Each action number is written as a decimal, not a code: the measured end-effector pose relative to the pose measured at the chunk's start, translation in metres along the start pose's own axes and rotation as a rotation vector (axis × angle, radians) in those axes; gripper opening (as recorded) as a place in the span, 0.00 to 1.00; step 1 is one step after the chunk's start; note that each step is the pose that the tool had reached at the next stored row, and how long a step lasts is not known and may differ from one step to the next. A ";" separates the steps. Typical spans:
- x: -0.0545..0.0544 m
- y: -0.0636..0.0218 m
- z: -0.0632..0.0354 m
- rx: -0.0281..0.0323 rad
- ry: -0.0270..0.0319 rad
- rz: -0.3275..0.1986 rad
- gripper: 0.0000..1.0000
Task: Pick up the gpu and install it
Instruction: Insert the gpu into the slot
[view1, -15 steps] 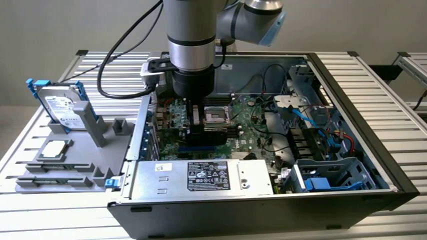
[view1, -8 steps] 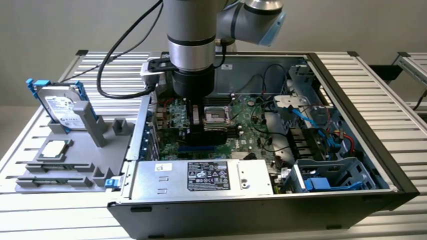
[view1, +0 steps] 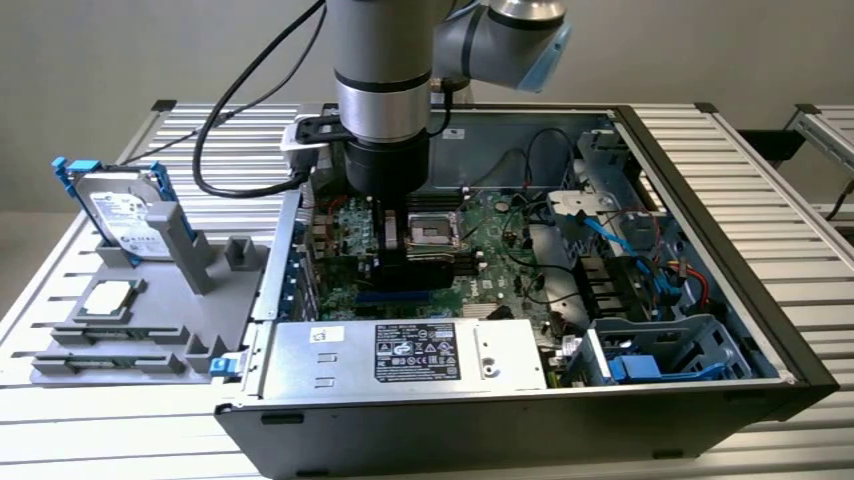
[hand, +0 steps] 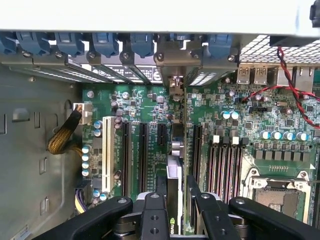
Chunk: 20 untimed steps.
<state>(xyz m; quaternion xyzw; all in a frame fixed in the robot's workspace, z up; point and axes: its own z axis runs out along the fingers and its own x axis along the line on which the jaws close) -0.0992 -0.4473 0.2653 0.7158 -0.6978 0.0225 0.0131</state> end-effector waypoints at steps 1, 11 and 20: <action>0.000 0.0000 0.0000 -0.0001 -0.0001 0.001 0.27; 0.000 0.0000 0.0000 -0.0015 -0.0006 0.028 0.27; 0.000 0.0002 0.0000 -0.0014 -0.0006 0.028 0.27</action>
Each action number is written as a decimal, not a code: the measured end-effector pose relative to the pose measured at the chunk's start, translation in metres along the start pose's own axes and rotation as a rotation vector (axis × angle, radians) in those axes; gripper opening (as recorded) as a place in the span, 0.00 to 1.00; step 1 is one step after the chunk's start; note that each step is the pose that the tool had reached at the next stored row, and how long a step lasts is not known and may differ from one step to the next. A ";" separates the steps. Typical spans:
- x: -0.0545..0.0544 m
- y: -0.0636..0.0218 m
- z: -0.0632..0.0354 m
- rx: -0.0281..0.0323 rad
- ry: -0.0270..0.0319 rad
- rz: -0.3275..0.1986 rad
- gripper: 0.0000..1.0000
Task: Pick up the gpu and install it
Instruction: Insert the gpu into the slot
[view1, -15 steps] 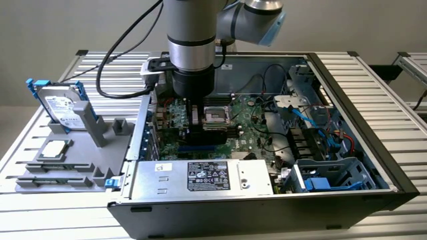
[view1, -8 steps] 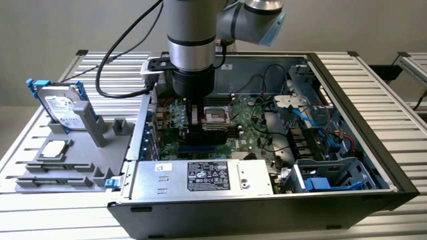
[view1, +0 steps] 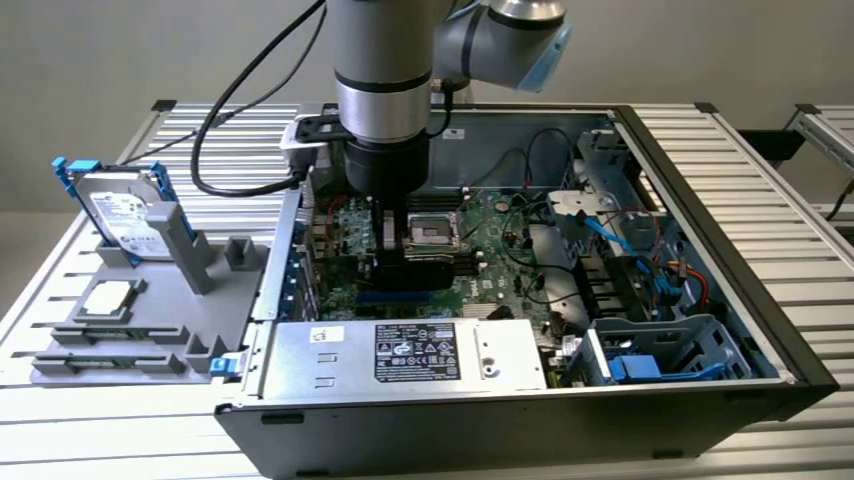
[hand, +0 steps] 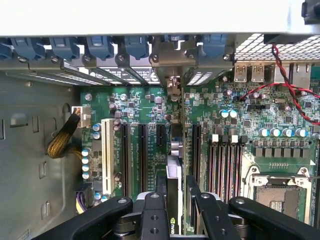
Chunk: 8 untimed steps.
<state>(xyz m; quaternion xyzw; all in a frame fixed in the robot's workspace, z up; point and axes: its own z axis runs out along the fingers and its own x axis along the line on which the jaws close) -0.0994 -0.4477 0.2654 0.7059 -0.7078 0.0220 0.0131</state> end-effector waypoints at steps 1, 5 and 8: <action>0.000 -0.0001 -0.0002 -0.0001 0.0001 0.000 0.27; 0.001 -0.0027 -0.0006 -0.0005 -0.0018 -0.003 0.27; 0.001 -0.0037 -0.0020 -0.0022 -0.0023 -0.004 0.27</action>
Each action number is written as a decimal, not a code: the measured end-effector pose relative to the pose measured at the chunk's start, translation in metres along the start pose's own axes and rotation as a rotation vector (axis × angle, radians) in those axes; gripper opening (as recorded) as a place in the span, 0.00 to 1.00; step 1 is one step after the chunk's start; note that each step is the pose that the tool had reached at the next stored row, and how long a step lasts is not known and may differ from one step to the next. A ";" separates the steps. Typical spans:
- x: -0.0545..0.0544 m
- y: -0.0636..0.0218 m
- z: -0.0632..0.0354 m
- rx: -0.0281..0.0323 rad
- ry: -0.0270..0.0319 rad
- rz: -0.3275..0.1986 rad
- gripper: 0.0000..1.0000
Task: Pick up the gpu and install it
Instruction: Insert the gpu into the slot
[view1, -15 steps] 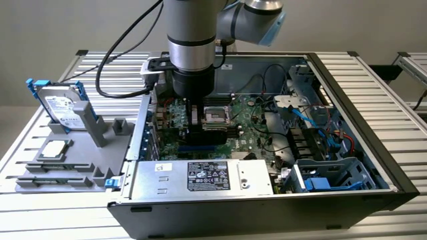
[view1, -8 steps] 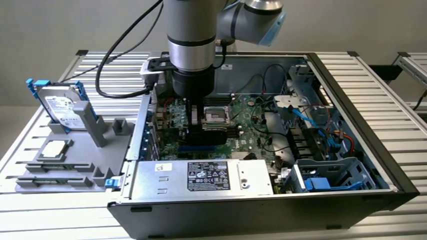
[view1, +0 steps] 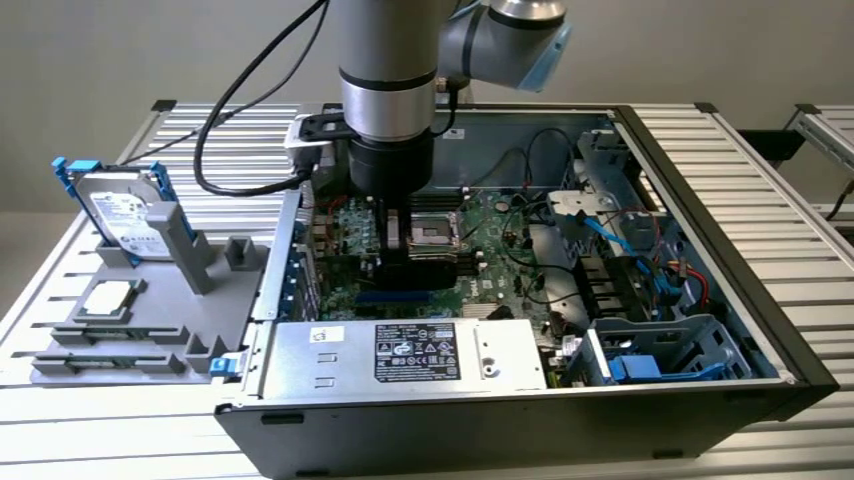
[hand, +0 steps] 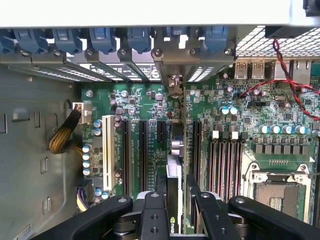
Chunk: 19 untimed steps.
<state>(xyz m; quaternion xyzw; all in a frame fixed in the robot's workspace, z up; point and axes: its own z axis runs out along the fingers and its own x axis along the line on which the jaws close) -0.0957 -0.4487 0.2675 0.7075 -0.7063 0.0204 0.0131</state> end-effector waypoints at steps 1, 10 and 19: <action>0.000 0.0000 -0.0004 -0.0006 -0.0001 0.000 0.27; 0.001 -0.0008 -0.0059 -0.0088 -0.0029 0.000 0.27; 0.002 -0.0009 -0.0063 -0.0097 -0.0046 0.002 0.27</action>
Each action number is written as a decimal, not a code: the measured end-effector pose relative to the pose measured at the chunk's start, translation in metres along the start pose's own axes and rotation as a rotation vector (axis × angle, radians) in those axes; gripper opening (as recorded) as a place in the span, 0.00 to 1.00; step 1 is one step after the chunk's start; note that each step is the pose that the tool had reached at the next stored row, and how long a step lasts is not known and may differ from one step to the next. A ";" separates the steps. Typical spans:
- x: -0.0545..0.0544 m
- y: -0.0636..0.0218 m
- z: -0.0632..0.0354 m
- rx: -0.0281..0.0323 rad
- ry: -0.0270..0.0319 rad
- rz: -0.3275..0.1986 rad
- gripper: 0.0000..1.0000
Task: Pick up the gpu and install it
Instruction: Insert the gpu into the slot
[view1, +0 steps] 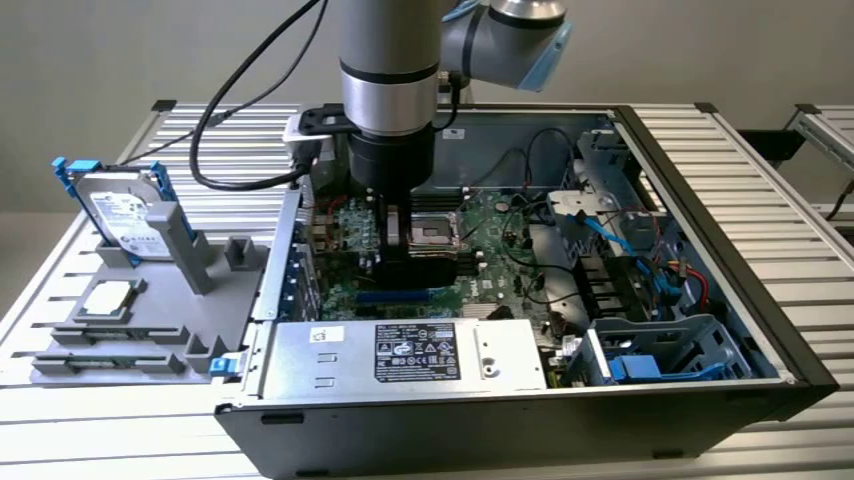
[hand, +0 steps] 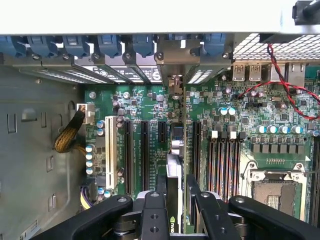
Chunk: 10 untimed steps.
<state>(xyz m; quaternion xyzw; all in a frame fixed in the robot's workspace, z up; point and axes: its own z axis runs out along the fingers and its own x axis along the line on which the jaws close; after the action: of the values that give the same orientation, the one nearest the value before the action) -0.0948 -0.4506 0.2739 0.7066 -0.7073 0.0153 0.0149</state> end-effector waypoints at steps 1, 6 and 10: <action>0.000 0.0000 0.0000 0.0000 -0.0001 0.001 0.27; 0.000 0.0000 0.0000 -0.0004 -0.0002 0.008 0.27; 0.000 0.0000 0.0003 -0.0003 -0.0002 0.008 0.27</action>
<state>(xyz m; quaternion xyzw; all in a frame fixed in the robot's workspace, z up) -0.0949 -0.4507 0.2736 0.7036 -0.7103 0.0152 0.0149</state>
